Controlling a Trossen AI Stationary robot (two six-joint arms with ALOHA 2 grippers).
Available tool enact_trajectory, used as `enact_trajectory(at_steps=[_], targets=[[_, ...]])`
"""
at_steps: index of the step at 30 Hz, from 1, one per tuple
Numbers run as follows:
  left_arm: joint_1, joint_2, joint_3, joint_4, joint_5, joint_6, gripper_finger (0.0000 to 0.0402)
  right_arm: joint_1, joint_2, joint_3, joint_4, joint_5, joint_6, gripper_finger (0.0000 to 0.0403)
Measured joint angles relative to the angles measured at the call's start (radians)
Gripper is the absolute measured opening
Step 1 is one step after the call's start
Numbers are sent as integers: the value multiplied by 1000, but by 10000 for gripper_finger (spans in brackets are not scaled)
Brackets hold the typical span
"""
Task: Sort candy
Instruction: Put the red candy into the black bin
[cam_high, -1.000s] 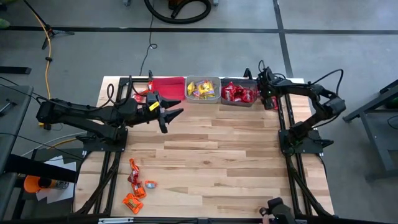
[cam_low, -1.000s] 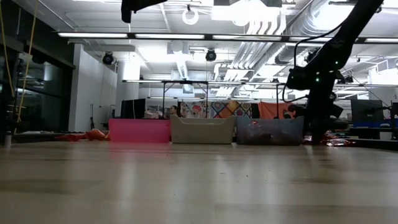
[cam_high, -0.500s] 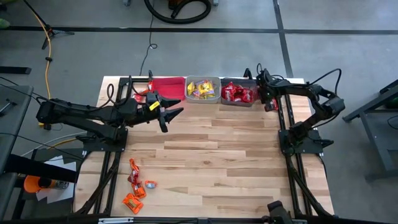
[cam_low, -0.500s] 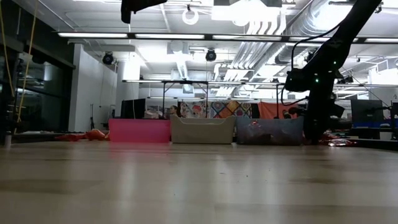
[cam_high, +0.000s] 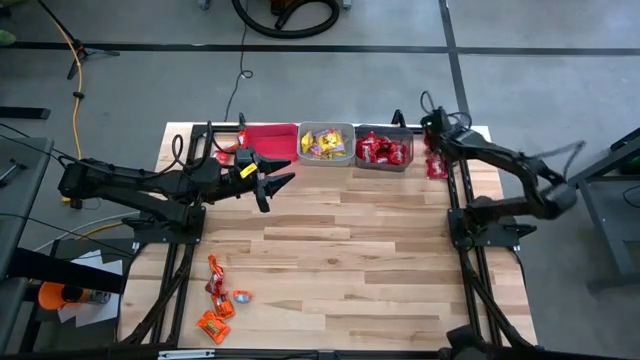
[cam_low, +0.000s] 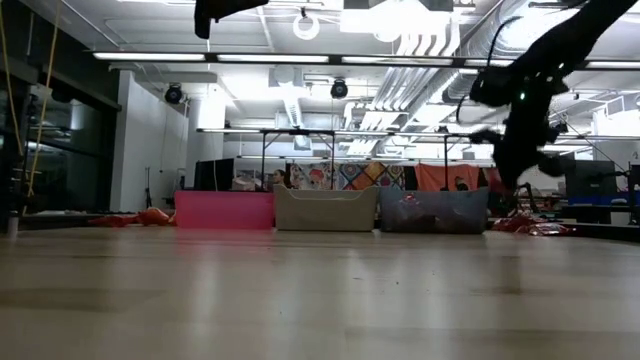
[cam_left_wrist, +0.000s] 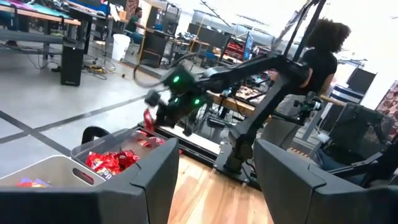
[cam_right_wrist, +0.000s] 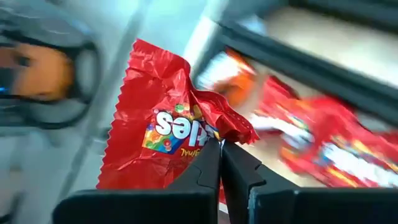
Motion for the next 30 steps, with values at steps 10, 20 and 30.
enact_trajectory(at_steps=[10,20,30], targets=[[0,0,0,0,0,51,192,105,-227,3,322,-238,-602,0],[0,0,0,0,0,46,192,365,-195,3,116,-163,-542,0],[-1,0,0,0,1,14,192,381,-100,81,116,-120,-612,0]])
